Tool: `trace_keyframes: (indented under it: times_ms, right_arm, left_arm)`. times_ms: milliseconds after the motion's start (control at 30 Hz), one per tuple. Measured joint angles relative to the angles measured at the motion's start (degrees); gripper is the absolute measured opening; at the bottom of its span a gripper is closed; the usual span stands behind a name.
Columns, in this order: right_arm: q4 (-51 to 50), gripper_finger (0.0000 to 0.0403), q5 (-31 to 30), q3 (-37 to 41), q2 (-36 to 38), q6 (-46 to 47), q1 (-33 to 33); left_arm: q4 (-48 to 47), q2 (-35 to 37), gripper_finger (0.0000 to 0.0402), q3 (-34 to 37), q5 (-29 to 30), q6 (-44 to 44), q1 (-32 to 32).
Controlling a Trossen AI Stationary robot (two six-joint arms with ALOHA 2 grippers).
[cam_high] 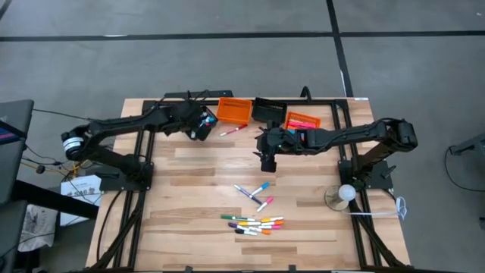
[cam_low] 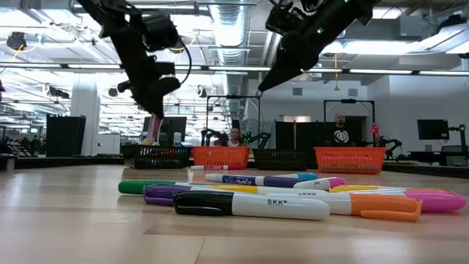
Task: Pick & Place Markers
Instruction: Put the large pink marker into the left black bin, then put the small blue marker into the right black bin
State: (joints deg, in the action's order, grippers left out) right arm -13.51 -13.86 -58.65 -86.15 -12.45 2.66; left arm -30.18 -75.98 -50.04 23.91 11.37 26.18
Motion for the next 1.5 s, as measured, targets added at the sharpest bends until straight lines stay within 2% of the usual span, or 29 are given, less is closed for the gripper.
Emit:
trace_keyframes:
  times_ms: [133, 300, 600, 833, 967, 1067, 1233, 1500]
  right_arm:
    - [-0.25, 0.0244, 0.01, 0.00, -0.02, -0.02, 0.00]
    - [-0.23, 0.0244, 0.10, 0.00, -0.02, -0.02, 0.00]
    - [-0.23, 0.0244, 0.41, 0.00, -0.04, -0.02, 0.00]
    - [-0.23, 0.0244, 0.43, 0.00, -0.04, -0.02, 0.00]
    - [-0.23, 0.0244, 0.60, 0.00, -0.07, -0.01, 0.00]
    - [-0.09, 0.0244, 0.60, 0.21, -0.07, 0.84, 0.00]
    - [-1.72, 0.0244, 0.63, 2.31, -0.09, 4.00, -0.03]
    - [-6.65, 0.0244, 4.91, 6.19, -0.09, 9.49, -4.69]
  left_arm:
    - [-0.67, -1.84, 0.0070, -0.14, -1.22, -0.77, 2.69]
    - [-0.84, -2.39, 0.0086, -0.66, -8.74, -2.37, 5.74]
    - [-0.95, -2.44, 0.0166, -0.66, -9.17, -3.84, 6.06]
    - [1.46, -2.44, 0.0220, -0.66, -4.80, -3.31, 6.06]
    - [5.01, -2.44, 0.0221, -0.66, 0.45, -3.50, 6.05]
    - [8.05, -2.44, 0.0215, -0.66, 0.98, -3.59, 5.65]
    - [12.86, -2.44, 0.0203, 0.12, 1.06, -7.69, 0.38]
    - [27.38, -2.44, 0.0190, 6.83, 0.91, -10.09, -18.05]
